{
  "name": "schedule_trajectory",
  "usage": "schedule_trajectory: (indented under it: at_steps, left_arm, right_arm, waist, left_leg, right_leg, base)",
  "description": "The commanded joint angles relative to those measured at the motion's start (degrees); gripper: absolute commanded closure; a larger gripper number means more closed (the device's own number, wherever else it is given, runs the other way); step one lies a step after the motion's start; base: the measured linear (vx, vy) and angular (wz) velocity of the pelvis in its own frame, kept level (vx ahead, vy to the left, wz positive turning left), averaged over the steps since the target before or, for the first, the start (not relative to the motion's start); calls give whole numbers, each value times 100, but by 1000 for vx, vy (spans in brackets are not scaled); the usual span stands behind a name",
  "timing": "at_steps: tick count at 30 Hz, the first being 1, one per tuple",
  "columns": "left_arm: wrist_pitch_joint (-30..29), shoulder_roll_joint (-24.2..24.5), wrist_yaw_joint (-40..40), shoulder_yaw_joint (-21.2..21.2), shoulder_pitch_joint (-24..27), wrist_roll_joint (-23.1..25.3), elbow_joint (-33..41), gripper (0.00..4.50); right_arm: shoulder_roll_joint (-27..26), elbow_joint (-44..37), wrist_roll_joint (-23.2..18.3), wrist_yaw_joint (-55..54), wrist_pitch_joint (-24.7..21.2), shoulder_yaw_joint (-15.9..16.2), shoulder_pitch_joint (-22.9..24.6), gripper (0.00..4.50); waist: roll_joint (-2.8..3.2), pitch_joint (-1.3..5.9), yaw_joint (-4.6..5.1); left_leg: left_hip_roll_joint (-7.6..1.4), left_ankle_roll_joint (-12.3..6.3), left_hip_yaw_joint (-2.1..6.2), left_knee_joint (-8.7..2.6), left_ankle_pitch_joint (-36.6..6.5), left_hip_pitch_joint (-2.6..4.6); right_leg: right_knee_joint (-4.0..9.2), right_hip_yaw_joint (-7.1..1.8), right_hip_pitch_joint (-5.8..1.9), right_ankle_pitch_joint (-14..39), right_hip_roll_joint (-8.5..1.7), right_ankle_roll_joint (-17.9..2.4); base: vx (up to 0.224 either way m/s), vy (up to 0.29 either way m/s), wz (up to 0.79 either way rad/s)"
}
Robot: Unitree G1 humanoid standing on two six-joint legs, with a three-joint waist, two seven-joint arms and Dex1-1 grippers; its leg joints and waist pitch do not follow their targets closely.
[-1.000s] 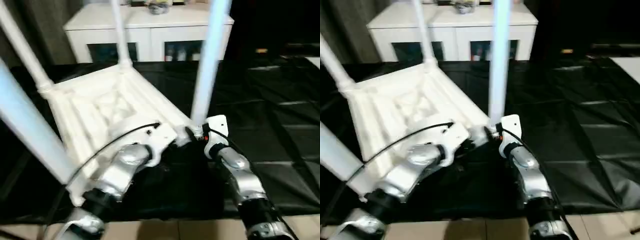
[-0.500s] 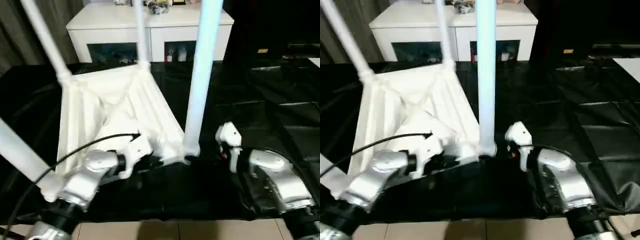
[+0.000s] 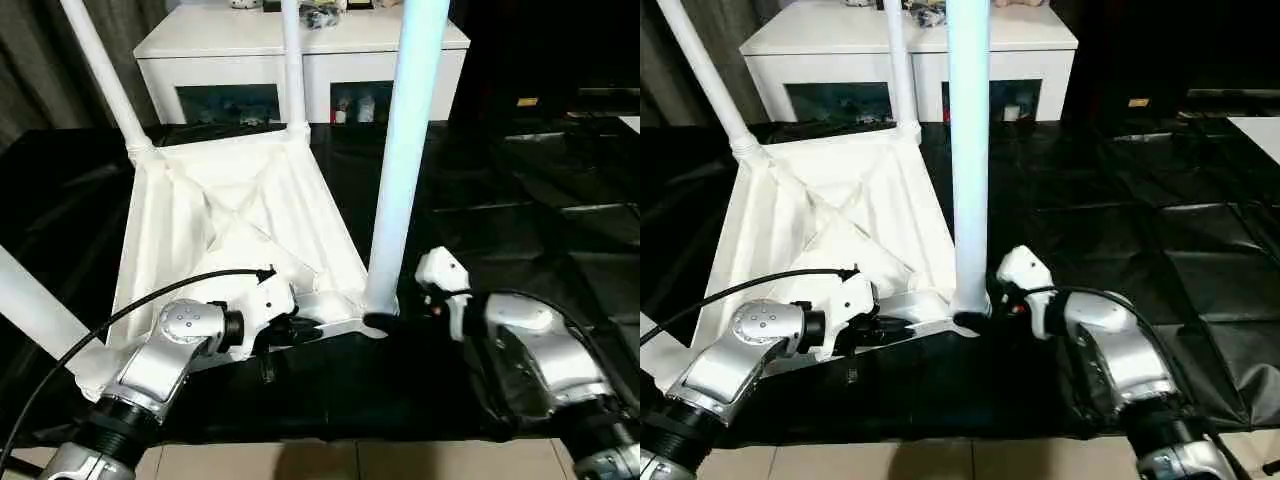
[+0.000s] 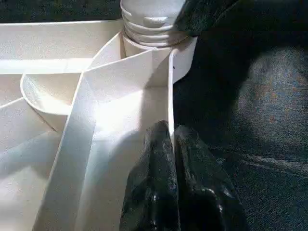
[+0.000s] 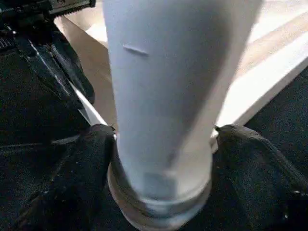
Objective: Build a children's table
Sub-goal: Rotate leg to tighten
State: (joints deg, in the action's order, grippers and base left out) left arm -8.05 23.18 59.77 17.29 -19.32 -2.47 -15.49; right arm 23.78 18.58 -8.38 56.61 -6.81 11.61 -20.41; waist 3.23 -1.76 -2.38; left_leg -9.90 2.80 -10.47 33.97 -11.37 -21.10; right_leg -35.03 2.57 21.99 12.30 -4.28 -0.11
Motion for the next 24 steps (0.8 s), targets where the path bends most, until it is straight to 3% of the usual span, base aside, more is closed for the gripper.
schedule_trajectory:
  at_steps: [1, 7, 13, 16, 18, 19, 20, 21, 22, 24]
  left_arm:
    - [84, -54, 146, 69, 75, -138, -17, 450]
    - [55, -21, 180, 71, 129, -143, 23, 450]
    - [50, -7, 163, 80, 152, -119, 44, 450]
    - [69, -106, -115, 82, 67, 34, -84, 450]
    - [-26, -310, -552, 91, -51, 228, -239, 450]
    - [-189, -512, -844, 76, -123, 283, -311, 450]
    - [-189, -512, -844, 76, -123, 283, -311, 450]
    - [-328, -752, -1102, 42, -204, 273, -374, 450]
    - [-386, -866, -1242, 24, -245, 279, -408, 450]
    - [-438, -968, -1351, 30, -286, 296, -441, 450]
  right_arm:
    - [3, 54, 33, 28, 63, 11, -104, 119]
    - [18, 80, 16, 153, 68, 49, -67, 173]
    - [-7, 75, 20, 81, 56, 30, -12, 183]
    - [-295, 334, 192, -739, -78, -137, -62, 184]
    - [-659, 481, 258, -1529, -168, -339, -46, 184]
    - [-954, 572, 315, -2228, -140, -540, -27, 184]
    - [-954, 572, 315, -2228, -140, -540, -27, 184]
    - [-1228, 625, 329, -2902, -202, -764, -6, 184]
    - [-1341, 628, 288, -3114, -303, -853, 14, 184]
    - [-1424, 648, 359, -3383, -312, -886, 29, 184]
  waist:
    - [-132, 275, -1]
    - [-126, 276, -2]
    - [-125, 275, 3]
    - [-116, 265, 19]
    - [-114, 236, 60]
    - [-115, 226, 86]
    - [-115, 226, 86]
    - [-126, 223, 113]
    - [-121, 218, 126]
    - [-116, 235, 115]
  left_leg:
    - [-327, -598, 108, -375, -788, 42]
    - [-325, -605, 106, -372, -789, 41]
    - [-325, -591, 106, -374, -817, 46]
    - [-315, -544, 104, -380, -835, 41]
    - [-316, -410, 111, -417, -1090, 47]
    - [-316, -180, 121, -447, -1382, 91]
    - [-316, -180, 121, -447, -1382, 91]
    - [-308, -94, 144, -469, -1438, 54]
    - [-312, -36, 138, -478, -1519, 74]
    - [-306, -40, 143, -467, -1471, 77]
  right_leg:
    - [377, -229, -220, 428, -388, -1458]
    - [380, -229, -222, 454, -388, -1449]
    - [380, -230, -218, 466, -384, -1448]
    - [394, -232, -206, 517, -384, -1454]
    - [433, -233, -189, 904, -380, -1389]
    - [481, -245, -167, 1398, -390, -1270]
    - [481, -245, -167, 1398, -390, -1270]
    - [483, -238, -191, 1548, -396, -1191]
    - [501, -248, -156, 1654, -387, -1113]
    - [500, -255, -163, 1549, -393, -1079]
  base:
    - [0, 0, 0]
    - [0, 0, 0]
    - [0, 0, 0]
    - [0, 0, 0]
    - [0, 0, 0]
    - [0, 0, 0]
    - [0, 0, 0]
    - [0, 0, 0]
    - [0, 0, 0]
    - [0, 0, 0]
